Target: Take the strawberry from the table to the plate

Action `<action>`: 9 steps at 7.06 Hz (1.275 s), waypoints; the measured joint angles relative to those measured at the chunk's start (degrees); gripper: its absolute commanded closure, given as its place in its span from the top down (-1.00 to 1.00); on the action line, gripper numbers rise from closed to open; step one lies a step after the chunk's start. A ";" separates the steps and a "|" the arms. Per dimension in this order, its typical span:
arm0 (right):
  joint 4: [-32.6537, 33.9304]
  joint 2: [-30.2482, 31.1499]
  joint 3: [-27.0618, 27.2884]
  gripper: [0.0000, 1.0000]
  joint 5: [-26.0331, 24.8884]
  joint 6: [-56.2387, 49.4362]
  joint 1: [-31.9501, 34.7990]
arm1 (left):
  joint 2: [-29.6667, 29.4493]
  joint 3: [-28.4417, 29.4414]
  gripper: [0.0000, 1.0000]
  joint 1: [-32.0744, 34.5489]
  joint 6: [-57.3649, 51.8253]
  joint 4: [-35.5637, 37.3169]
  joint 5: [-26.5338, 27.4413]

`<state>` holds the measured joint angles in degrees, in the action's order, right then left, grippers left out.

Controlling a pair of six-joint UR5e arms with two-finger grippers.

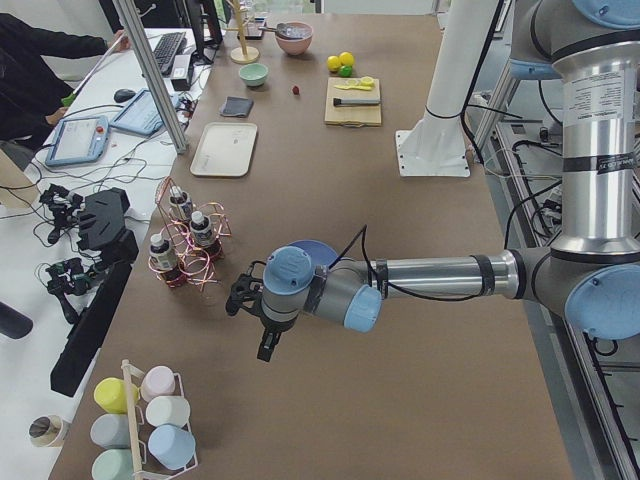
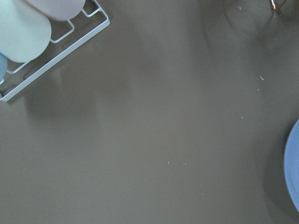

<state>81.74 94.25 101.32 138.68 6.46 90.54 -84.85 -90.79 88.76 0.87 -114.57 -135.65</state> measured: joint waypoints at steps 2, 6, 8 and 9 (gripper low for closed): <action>-0.43 -1.54 1.60 1.00 0.64 3.82 -3.23 | -0.77 0.83 0.97 -0.25 3.17 -3.59 -2.19; -6.34 -2.81 3.49 1.00 0.44 17.29 -9.88 | -0.99 5.12 0.97 -7.06 20.60 -20.58 -2.34; -6.66 -4.39 3.49 1.00 0.16 20.92 -11.43 | -0.54 8.95 0.95 -16.03 37.30 -36.42 2.78; -6.68 -5.10 3.46 1.00 -0.03 22.10 -11.87 | -0.42 10.70 0.91 -20.72 43.41 -42.34 6.02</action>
<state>75.06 89.15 104.78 138.64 28.56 78.67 -85.26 -80.09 68.04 44.28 -156.91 -129.63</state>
